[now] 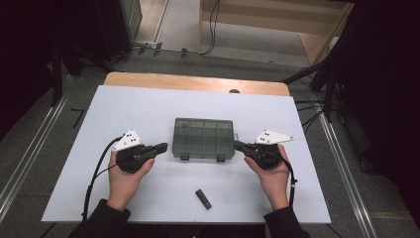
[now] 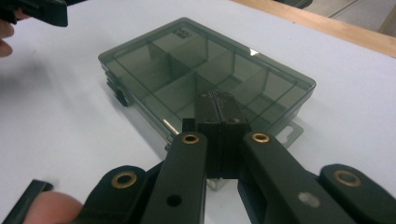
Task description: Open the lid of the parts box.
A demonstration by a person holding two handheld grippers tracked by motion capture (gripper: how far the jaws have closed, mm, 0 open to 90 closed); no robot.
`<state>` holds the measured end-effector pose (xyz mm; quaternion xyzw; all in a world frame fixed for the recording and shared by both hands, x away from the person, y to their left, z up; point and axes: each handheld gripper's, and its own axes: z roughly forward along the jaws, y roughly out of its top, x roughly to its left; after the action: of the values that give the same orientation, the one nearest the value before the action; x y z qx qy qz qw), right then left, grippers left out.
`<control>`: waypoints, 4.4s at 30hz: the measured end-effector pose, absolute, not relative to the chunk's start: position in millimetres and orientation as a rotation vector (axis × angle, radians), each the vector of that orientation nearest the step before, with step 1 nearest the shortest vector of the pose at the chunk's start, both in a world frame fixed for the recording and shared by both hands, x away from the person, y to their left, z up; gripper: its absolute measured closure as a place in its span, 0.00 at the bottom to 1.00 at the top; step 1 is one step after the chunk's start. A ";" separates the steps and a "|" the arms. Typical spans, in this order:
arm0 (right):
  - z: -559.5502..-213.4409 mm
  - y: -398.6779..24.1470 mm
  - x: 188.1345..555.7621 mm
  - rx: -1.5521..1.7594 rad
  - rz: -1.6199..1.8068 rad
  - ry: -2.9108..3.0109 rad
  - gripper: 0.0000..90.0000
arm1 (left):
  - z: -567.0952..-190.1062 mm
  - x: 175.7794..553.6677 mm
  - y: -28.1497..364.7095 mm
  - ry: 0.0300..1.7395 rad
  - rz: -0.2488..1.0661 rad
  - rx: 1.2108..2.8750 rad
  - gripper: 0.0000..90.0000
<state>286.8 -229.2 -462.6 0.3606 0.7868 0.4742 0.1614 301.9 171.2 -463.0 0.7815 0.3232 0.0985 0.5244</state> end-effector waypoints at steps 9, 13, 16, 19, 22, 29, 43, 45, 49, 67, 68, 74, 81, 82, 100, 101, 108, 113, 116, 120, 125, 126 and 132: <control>-469.3 -245.9 297.2 1.072 1.340 2.323 0.98 | -474.9 308.1 169.2 0.798 0.168 1.941 0.99; -471.8 -248.2 296.8 1.073 1.272 2.333 0.98 | -479.6 309.4 166.5 0.806 0.159 1.969 0.99; -472.0 -253.6 295.0 1.164 1.287 2.347 0.98 | -482.2 310.9 166.3 0.819 0.159 1.980 0.99; -474.0 -253.8 293.1 1.147 1.260 2.375 0.95 | -485.8 312.4 165.8 0.828 0.147 1.993 0.99; -480.2 -255.5 292.9 1.129 1.249 2.419 0.95 | -489.3 313.6 163.9 0.827 0.143 2.012 0.99; -484.3 -255.9 291.7 1.087 1.247 2.439 0.97 | -494.5 317.0 162.7 0.834 0.131 2.025 0.99; -494.6 -243.5 295.4 1.031 1.170 2.513 0.98 | -501.5 323.6 162.7 0.849 0.122 2.043 0.99; -495.8 -243.9 295.9 1.038 1.166 2.513 0.98 | -502.0 323.9 162.6 0.849 0.122 2.044 0.99; -497.5 -242.5 297.3 1.043 1.141 2.520 0.98 | -502.8 325.2 162.5 0.847 0.117 2.041 0.99; -499.7 -236.5 299.9 1.043 1.104 2.519 0.98 | -503.8 325.6 160.8 0.839 0.114 2.035 0.99; -499.7 -236.5 299.9 1.043 1.103 2.519 0.98 | -503.9 325.4 160.7 0.839 0.114 2.034 0.99; -499.5 -236.5 299.8 1.043 1.113 2.509 0.98 | -503.8 324.8 160.2 0.830 0.108 2.034 0.99; -498.6 -237.5 299.5 1.047 1.123 2.497 0.98 | -504.1 324.9 160.1 0.829 0.102 2.029 0.99; -498.3 -237.6 299.3 1.049 1.127 2.495 0.98 | -504.1 325.1 160.3 0.826 0.098 2.022 0.99; -492.4 -240.4 297.5 1.067 1.187 2.457 0.98 | -502.9 324.2 160.2 0.815 0.091 2.023 0.99; -491.1 -241.5 297.2 1.065 1.223 2.450 0.98 | -502.7 323.9 160.0 0.814 0.090 2.020 0.99; -487.1 -241.7 296.0 1.073 1.237 2.430 0.98 | -498.0 322.2 159.5 0.799 0.087 1.981 0.99; -485.9 -242.2 295.9 1.073 1.250 2.422 0.98 | -495.0 320.9 158.0 0.786 0.079 1.951 0.99; -484.3 -241.8 295.4 1.074 1.251 2.416 0.98 | -493.7 320.7 157.4 0.776 0.073 1.937 0.99; -483.2 -242.1 295.3 1.078 1.268 2.408 0.98 | -492.9 321.1 156.9 0.776 0.060 1.921 0.99; -481.4 -243.2 295.0 1.076 1.295 2.402 0.98 | -488.4 322.8 155.4 0.768 0.064 1.909 0.99; -480.3 -243.6 294.7 1.079 1.300 2.400 0.98 | -487.4 322.9 155.1 0.767 0.070 1.908 0.99; -475.0 -246.1 296.4 1.069 1.363 2.398 0.98 | -483.1 324.4 153.3 0.768 0.083 1.895 0.99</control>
<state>296.4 -246.1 -475.0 0.3599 0.8071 0.4589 0.0917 324.4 153.3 -483.1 0.7908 0.3203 0.0344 0.5205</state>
